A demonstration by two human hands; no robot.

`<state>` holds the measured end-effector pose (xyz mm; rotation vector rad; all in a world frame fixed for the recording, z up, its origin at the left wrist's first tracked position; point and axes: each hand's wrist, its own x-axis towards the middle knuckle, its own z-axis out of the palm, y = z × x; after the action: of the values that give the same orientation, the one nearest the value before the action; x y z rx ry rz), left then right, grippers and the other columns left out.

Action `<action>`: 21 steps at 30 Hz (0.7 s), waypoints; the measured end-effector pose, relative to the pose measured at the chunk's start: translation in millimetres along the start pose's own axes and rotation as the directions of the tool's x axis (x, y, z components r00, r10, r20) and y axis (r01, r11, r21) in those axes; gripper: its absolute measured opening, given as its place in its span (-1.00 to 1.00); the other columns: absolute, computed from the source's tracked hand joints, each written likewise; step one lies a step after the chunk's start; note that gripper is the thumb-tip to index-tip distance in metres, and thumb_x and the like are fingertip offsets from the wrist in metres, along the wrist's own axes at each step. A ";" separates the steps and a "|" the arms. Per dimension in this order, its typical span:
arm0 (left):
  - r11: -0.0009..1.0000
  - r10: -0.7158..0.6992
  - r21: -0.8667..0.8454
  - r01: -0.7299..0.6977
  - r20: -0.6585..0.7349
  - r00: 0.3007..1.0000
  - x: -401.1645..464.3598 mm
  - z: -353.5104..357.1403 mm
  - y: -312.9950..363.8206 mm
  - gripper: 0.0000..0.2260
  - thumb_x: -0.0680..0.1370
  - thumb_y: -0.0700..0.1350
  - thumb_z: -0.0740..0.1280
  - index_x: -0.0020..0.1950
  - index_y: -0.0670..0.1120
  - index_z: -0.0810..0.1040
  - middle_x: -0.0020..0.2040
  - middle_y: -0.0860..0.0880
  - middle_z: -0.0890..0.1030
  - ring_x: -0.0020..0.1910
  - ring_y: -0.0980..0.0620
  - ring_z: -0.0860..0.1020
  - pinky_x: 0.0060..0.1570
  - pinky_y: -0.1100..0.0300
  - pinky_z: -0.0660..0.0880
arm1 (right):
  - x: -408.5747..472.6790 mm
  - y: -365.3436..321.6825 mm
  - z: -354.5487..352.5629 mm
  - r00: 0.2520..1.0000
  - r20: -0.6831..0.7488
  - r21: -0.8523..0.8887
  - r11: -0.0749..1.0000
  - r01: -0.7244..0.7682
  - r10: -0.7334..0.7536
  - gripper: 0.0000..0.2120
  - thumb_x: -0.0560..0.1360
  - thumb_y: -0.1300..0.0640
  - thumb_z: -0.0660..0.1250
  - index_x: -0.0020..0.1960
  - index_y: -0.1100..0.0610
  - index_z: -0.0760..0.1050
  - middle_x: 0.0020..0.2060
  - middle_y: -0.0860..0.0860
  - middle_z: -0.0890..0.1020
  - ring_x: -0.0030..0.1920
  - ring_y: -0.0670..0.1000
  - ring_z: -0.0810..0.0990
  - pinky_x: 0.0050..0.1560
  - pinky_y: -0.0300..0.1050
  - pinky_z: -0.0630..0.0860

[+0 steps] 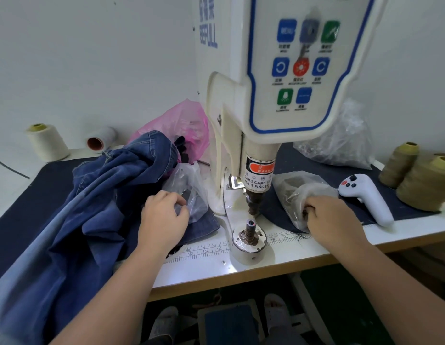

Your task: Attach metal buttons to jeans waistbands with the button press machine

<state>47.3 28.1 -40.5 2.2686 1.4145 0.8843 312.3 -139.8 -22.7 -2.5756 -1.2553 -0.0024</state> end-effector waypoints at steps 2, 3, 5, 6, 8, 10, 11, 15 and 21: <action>1.000 -0.002 -0.007 0.002 0.000 1.000 0.2 0.2 -0.6 -0.93 0.53 -0.17 0.34 -0.03 -0.10 0.61 0.06 -0.02 0.54 0.09 -0.08 0.43 0.14 -0.10 0.42 | -0.8 0.2 -1.7 1.000 0.005 0.028 1.000 0.006 -0.006 -0.74 0.63 0.19 0.09 0.13 0.06 0.55 -0.06 0.03 0.59 -0.07 0.09 0.54 -0.07 -0.02 0.49; 1.000 -0.001 -0.009 0.001 0.001 1.000 0.2 0.2 -0.8 -0.93 0.53 -0.18 0.34 -0.04 -0.09 0.61 0.06 -0.02 0.54 0.09 -0.08 0.43 0.14 -0.11 0.42 | -1.4 0.2 -1.9 1.000 -0.003 0.037 0.999 0.008 -0.008 -0.74 0.63 0.20 0.10 0.14 0.07 0.55 -0.07 0.03 0.59 -0.08 0.08 0.54 -0.09 -0.04 0.47; 1.000 -0.004 -0.011 0.004 0.001 1.000 0.5 0.3 -0.8 -0.93 0.53 -0.18 0.33 -0.04 -0.09 0.61 0.06 -0.02 0.54 0.10 -0.08 0.43 0.14 -0.11 0.42 | -3.2 0.1 -2.8 0.999 -0.043 0.063 0.998 0.018 -0.015 -0.75 0.62 0.22 0.11 0.13 0.08 0.55 -0.10 0.02 0.57 -0.09 0.08 0.53 -0.11 -0.07 0.41; 1.000 -0.005 -0.010 0.005 0.001 1.000 0.5 0.3 -0.8 -0.93 0.53 -0.18 0.33 -0.04 -0.09 0.61 0.06 -0.02 0.54 0.10 -0.08 0.43 0.14 -0.11 0.42 | -4.7 -0.1 -3.3 0.996 -0.082 0.087 0.996 0.034 -0.027 -0.75 0.61 0.23 0.12 0.11 0.08 0.56 -0.13 0.00 0.57 -0.11 0.07 0.52 -0.13 -0.07 0.39; 1.000 -0.002 -0.006 0.002 -0.001 1.000 0.6 0.6 -1.0 -0.93 0.54 -0.17 0.33 -0.04 -0.08 0.61 0.06 -0.01 0.54 0.09 -0.08 0.43 0.14 -0.10 0.42 | -9.4 -3.3 -5.2 0.986 -0.168 0.207 0.977 0.047 -0.012 -0.80 0.60 0.24 0.17 0.05 0.08 0.57 -0.18 -0.04 0.57 -0.16 0.02 0.53 -0.16 -0.09 0.39; 1.000 0.001 -0.004 -0.001 -0.001 1.000 0.6 1.0 -1.6 -0.93 0.54 -0.16 0.33 -0.04 -0.08 0.61 0.06 -0.01 0.53 0.09 -0.07 0.42 0.14 -0.10 0.42 | -15.1 -9.3 -9.3 0.980 -0.186 0.418 0.908 0.019 0.066 -0.85 0.57 0.23 0.26 -0.06 0.02 0.55 -0.19 -0.09 0.62 -0.18 -0.06 0.57 -0.22 -0.13 0.44; 1.000 0.003 -0.001 -0.003 -0.001 1.000 0.7 1.2 -1.9 -0.93 0.54 -0.15 0.33 -0.04 -0.08 0.61 0.06 -0.01 0.53 0.09 -0.07 0.42 0.14 -0.10 0.42 | -18.3 -12.8 -11.2 0.978 -0.189 0.495 0.868 0.018 0.087 -0.84 0.55 0.23 0.30 -0.11 -0.01 0.54 -0.22 -0.12 0.63 -0.20 -0.11 0.59 -0.24 -0.18 0.45; 1.000 0.018 0.013 -0.018 -0.009 1.000 1.0 2.2 -3.1 -0.93 0.54 -0.17 0.34 -0.04 -0.07 0.62 0.05 -0.01 0.53 0.08 -0.06 0.42 0.14 -0.08 0.42 | -33.3 -26.5 -15.9 0.961 -0.268 0.570 0.816 0.097 0.073 -0.81 0.52 0.23 0.39 -0.18 -0.04 0.58 -0.31 -0.16 0.62 -0.24 -0.24 0.58 -0.30 -0.43 0.40; 1.000 0.014 0.018 -0.014 -0.007 1.000 1.1 2.7 -2.8 -0.95 0.54 -0.16 0.34 -0.05 -0.05 0.60 0.06 0.00 0.52 0.08 -0.06 0.42 0.14 -0.08 0.43 | -52.9 -51.4 -14.3 0.988 -0.095 0.872 0.488 0.021 0.126 -0.77 0.47 0.24 0.45 -0.23 -0.08 0.65 -0.36 -0.11 0.65 -0.42 -0.16 0.56 -0.35 -0.27 0.48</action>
<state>47.5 30.5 -43.8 2.2939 1.4165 0.8880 241.4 -154.1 -2.8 -1.6437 -0.7796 0.3655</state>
